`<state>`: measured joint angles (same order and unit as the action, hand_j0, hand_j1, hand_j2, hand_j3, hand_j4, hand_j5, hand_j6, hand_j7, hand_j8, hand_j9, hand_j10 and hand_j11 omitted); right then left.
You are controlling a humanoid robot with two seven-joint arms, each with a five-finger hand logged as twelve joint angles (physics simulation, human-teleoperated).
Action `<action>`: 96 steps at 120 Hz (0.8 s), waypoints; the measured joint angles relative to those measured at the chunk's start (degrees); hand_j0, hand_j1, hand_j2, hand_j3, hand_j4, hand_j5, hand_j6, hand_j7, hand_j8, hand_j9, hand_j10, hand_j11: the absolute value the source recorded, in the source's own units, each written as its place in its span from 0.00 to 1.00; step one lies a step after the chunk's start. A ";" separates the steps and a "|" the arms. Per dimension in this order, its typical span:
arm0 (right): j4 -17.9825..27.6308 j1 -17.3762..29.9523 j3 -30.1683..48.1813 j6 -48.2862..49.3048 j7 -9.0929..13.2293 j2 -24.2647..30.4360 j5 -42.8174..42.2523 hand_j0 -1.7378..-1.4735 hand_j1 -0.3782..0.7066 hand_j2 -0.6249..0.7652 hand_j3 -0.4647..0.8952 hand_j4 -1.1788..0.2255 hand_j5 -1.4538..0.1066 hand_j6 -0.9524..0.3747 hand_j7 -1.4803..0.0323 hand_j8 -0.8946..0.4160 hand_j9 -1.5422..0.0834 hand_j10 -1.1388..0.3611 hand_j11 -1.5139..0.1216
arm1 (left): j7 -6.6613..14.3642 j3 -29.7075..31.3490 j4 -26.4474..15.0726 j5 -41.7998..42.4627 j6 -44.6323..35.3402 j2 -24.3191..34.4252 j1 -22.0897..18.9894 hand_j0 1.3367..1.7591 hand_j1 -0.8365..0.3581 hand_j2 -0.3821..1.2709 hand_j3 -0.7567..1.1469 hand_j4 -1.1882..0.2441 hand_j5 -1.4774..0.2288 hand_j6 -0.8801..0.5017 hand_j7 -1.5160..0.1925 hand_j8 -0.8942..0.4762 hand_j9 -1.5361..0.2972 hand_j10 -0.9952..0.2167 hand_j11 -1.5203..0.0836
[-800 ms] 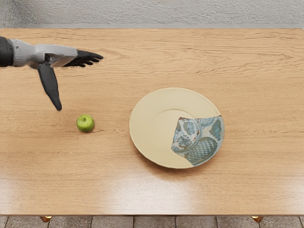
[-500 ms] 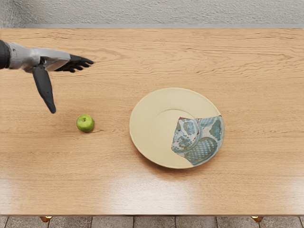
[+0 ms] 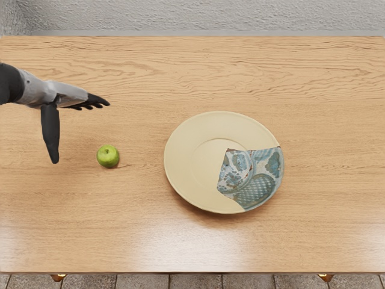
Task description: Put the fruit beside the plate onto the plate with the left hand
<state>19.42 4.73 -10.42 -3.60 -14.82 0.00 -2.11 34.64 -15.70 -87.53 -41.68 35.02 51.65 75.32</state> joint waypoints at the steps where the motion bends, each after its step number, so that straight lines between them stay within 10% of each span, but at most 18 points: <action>1: 0.00 -0.01 0.00 0.00 0.00 0.00 0.00 0.30 0.05 0.45 0.34 0.83 0.92 0.71 0.96 0.67 0.94 0.75 0.91 | 0.03 0.01 -0.29 -0.18 0.00 -0.42 -0.04 0.76 0.99 0.23 0.40 0.83 0.87 0.63 0.89 0.65 0.84 0.82 0.95; 30: 0.00 -0.63 -0.01 0.00 -0.01 0.00 0.00 0.30 0.05 0.45 0.34 0.83 0.92 0.71 0.96 0.67 0.94 0.75 0.91 | 0.33 0.13 -9.18 -18.32 -7.24 -3.65 -8.17 0.76 0.99 0.23 0.40 0.83 0.87 0.63 0.89 0.65 0.84 0.82 0.95; 96: 0.00 -1.20 0.03 0.00 0.00 0.00 0.00 0.30 0.05 0.45 0.34 0.83 0.92 0.71 0.96 0.67 0.94 0.75 0.91 | 0.36 2.05 -9.26 -35.93 -17.76 -9.70 -14.92 0.76 0.88 0.25 0.40 0.74 0.78 0.55 0.80 0.56 0.75 0.72 0.85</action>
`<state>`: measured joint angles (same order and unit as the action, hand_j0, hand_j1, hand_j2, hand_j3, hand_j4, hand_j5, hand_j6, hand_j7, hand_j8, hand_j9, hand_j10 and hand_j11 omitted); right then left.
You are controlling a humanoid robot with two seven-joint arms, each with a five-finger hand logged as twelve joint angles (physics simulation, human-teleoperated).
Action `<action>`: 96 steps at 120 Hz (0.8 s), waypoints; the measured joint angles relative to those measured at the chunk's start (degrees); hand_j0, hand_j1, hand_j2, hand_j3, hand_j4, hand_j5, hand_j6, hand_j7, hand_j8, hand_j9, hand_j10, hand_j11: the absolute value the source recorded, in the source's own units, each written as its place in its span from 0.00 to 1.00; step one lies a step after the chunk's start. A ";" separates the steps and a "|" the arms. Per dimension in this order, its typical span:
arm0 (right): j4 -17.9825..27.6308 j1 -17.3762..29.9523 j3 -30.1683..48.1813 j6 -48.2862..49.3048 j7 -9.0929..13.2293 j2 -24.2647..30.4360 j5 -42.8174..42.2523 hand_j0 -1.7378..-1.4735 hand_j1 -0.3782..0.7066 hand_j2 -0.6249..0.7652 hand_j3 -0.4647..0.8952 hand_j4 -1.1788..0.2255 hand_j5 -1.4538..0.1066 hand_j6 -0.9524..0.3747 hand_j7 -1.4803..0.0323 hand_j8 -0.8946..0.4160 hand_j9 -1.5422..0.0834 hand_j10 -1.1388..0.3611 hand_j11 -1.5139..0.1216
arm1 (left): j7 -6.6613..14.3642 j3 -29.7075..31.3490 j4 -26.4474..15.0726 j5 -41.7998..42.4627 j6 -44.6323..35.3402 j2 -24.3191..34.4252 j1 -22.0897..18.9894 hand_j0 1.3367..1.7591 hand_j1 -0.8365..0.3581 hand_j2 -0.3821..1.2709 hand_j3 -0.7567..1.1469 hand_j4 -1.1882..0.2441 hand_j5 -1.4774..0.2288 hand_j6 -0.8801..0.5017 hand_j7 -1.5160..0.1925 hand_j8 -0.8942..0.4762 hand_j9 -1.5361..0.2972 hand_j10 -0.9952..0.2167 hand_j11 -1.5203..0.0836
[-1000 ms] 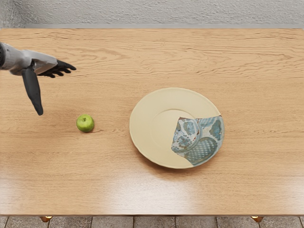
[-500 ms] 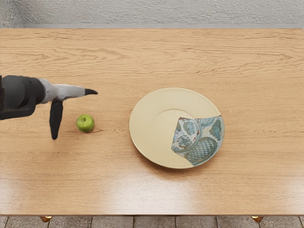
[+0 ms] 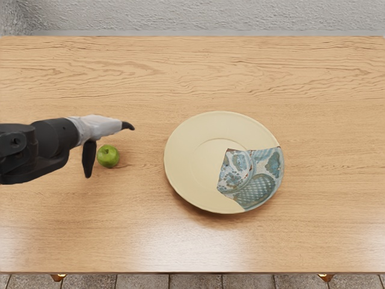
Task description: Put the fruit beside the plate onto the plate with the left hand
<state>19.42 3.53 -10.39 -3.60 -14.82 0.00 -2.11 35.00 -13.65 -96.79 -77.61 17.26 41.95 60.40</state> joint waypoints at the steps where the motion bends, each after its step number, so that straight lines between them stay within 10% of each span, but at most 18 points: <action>1: 0.00 0.00 0.00 0.00 0.00 0.00 0.00 0.30 0.05 0.45 0.34 0.83 0.92 0.71 0.96 0.67 0.94 0.75 0.91 | 0.00 0.03 0.02 -0.13 -0.21 -0.01 -0.01 0.76 0.87 0.25 0.40 0.74 0.77 0.55 0.80 0.56 0.75 0.72 0.85; 96: -0.01 -0.02 0.02 0.00 0.02 0.00 0.00 0.30 0.05 0.45 0.34 0.83 0.92 0.71 0.96 0.67 0.94 0.75 0.91 | 0.00 1.71 3.60 -6.30 -5.50 -3.05 -5.00 0.76 0.73 0.27 0.40 0.64 0.66 0.44 0.69 0.46 0.65 0.60 0.73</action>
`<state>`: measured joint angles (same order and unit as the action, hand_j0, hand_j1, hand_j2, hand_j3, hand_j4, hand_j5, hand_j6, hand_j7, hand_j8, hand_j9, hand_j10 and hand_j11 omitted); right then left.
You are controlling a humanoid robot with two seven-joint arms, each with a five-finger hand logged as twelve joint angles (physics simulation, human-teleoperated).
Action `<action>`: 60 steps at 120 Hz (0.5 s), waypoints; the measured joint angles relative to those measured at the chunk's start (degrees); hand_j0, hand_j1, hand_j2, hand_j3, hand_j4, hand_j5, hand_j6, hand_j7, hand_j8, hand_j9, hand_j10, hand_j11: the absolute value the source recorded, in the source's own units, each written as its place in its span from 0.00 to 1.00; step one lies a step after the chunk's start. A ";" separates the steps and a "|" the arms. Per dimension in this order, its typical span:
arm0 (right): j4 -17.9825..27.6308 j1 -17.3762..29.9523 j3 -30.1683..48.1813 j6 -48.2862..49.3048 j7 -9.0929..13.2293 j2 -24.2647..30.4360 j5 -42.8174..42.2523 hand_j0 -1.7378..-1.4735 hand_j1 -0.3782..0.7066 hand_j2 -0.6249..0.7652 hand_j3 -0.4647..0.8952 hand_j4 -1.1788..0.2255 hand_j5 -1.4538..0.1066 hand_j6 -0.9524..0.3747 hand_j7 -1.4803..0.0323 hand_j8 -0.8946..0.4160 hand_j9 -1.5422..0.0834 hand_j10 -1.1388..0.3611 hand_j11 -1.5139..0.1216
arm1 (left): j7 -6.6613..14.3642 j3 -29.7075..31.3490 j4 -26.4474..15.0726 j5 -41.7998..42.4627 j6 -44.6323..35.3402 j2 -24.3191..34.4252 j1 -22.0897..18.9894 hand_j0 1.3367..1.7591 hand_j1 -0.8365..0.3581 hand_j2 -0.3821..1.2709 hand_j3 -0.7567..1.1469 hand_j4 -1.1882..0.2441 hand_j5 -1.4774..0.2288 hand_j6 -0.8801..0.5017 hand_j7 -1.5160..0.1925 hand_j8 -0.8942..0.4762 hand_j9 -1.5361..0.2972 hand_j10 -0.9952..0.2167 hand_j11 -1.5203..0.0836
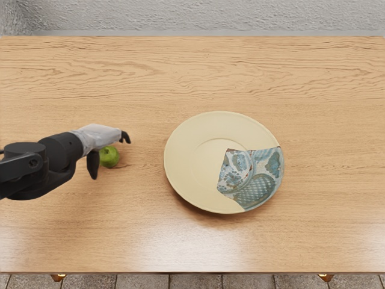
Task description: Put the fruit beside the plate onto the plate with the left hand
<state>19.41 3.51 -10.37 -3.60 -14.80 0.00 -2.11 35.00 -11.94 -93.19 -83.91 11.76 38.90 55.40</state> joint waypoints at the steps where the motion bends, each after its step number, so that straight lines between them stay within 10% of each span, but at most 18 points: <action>1: 0.00 0.00 0.00 0.00 0.00 0.00 0.00 0.30 0.05 0.45 0.34 0.83 0.92 0.71 0.96 0.67 0.94 0.75 0.91 | 0.00 0.00 0.03 0.00 0.00 0.02 0.02 0.76 0.73 0.27 0.40 0.64 0.66 0.44 0.68 0.45 0.65 0.60 0.73; 60: -0.07 0.00 0.00 0.00 -0.02 0.00 0.00 0.30 0.05 0.45 0.34 0.83 0.92 0.71 0.96 0.67 0.94 0.75 0.91 | 0.00 0.07 0.70 -1.52 -1.93 -0.49 -0.97 0.76 0.61 0.28 0.40 0.56 0.57 0.36 0.60 0.37 0.57 0.50 0.64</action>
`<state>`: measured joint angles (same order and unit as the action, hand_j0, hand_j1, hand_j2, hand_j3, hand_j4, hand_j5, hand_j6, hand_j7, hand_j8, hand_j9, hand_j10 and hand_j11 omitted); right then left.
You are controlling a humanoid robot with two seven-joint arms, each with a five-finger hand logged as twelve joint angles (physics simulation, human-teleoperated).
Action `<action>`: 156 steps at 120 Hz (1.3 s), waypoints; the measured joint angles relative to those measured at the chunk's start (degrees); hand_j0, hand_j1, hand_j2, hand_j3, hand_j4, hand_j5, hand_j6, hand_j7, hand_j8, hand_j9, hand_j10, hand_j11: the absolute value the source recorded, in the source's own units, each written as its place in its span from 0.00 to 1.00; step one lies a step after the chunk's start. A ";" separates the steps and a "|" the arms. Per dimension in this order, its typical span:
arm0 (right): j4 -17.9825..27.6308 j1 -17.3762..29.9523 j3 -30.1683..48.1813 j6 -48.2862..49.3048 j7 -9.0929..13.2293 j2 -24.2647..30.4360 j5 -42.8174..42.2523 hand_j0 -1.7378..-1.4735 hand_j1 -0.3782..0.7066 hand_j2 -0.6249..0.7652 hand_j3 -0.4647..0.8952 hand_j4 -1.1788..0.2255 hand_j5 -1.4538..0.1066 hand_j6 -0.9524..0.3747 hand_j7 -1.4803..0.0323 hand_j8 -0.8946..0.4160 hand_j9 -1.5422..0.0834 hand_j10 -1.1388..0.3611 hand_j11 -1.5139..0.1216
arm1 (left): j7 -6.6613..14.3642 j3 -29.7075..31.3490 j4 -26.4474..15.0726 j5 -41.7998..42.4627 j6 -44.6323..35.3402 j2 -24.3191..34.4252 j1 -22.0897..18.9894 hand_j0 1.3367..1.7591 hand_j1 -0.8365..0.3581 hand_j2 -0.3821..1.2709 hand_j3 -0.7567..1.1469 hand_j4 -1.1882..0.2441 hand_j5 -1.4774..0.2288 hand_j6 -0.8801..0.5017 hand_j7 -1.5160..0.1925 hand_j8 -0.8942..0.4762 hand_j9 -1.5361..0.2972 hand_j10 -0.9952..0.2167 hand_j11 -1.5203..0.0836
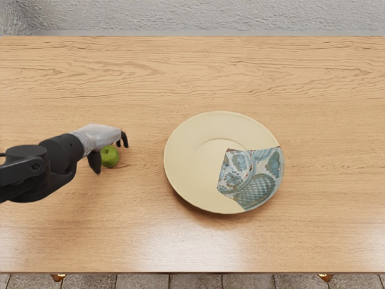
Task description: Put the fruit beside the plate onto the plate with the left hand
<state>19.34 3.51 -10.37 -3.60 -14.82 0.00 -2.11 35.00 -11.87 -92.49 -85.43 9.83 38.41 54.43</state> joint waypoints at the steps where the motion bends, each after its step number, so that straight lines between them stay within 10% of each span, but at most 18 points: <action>1: 0.00 0.00 0.00 0.00 0.00 0.00 0.00 0.30 0.05 0.45 0.34 0.83 0.92 0.71 0.96 0.67 0.94 0.75 0.91 | 0.00 0.00 0.02 -0.02 -0.01 0.00 -0.01 0.76 0.61 0.28 0.40 0.56 0.57 0.36 0.59 0.37 0.56 0.50 0.64; 80: 0.00 0.00 0.00 0.00 -0.02 0.00 0.00 0.30 0.05 0.45 0.34 0.83 0.92 0.71 0.96 0.67 0.94 0.75 0.91 | 0.02 -0.05 1.10 -0.29 -0.32 0.00 -1.34 0.74 0.48 0.27 0.40 0.41 0.40 0.32 0.41 0.32 0.38 0.32 0.43; 126: 0.00 0.00 -0.03 -0.02 0.00 0.00 0.00 0.30 0.05 0.45 0.34 0.83 0.92 0.71 0.96 0.67 0.94 0.75 0.91 | 0.08 -0.14 2.72 0.95 0.17 -0.09 -0.54 0.72 0.43 0.40 0.40 0.42 0.22 0.39 0.24 0.36 0.23 0.17 0.26; 156: 0.00 0.07 -0.08 0.00 -0.02 0.00 0.00 0.30 0.05 0.45 0.34 0.83 0.92 0.71 0.96 0.67 0.94 0.75 0.91 | 0.04 -0.23 4.14 2.61 0.88 -4.13 4.92 0.72 0.34 0.52 0.40 0.43 0.19 0.43 0.22 0.42 0.22 0.25 0.23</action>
<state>19.34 3.59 -10.45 -3.61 -14.84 0.00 -2.11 35.04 -12.10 -88.35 -82.81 10.71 34.28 59.35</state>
